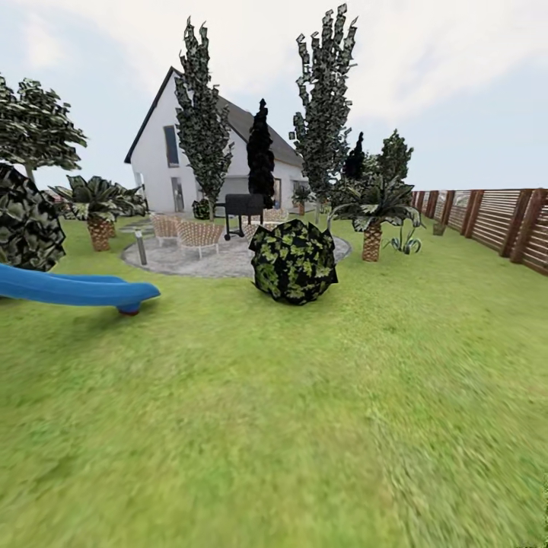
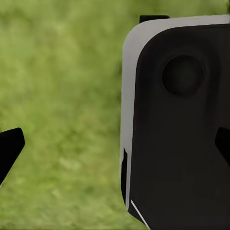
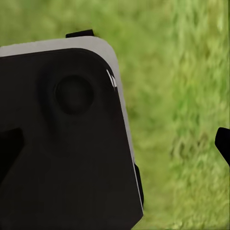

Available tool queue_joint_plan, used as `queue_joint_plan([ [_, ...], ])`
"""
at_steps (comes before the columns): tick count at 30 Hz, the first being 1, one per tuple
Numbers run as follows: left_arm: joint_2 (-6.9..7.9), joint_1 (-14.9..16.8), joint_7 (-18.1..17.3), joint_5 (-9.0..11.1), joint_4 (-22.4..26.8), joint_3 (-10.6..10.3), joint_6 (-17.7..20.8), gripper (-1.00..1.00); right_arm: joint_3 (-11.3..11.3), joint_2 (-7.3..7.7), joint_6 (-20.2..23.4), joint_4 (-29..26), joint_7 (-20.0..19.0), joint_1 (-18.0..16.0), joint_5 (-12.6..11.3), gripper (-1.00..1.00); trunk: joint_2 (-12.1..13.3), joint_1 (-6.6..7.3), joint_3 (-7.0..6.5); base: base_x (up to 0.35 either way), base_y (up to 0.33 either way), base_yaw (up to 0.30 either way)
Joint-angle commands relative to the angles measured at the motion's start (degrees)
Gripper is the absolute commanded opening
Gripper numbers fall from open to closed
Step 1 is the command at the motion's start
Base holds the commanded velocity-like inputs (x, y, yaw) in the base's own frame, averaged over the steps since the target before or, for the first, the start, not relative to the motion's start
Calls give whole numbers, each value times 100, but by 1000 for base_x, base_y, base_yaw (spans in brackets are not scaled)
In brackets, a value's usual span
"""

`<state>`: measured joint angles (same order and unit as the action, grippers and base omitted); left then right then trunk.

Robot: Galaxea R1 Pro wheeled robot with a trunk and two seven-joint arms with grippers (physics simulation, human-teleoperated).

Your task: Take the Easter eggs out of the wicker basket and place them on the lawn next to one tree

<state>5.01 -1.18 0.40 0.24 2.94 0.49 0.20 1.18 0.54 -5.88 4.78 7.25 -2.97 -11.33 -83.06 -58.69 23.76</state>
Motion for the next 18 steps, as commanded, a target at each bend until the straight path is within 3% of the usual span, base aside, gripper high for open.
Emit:
queue_joint_plan([
  [1, 0, -5, 4, 2, 13, 4, 2, 100, 14, -1, -45, 26, -4, -10, -45, 100, -2, -4, 5, 328, 0, -272],
  [18, -1, -5, 4, 2, 13, 4, 1, 100, 23, -3, -45, 23, -4, -10, -39, 100, -2, -4, 5, 328, 0, -273],
])
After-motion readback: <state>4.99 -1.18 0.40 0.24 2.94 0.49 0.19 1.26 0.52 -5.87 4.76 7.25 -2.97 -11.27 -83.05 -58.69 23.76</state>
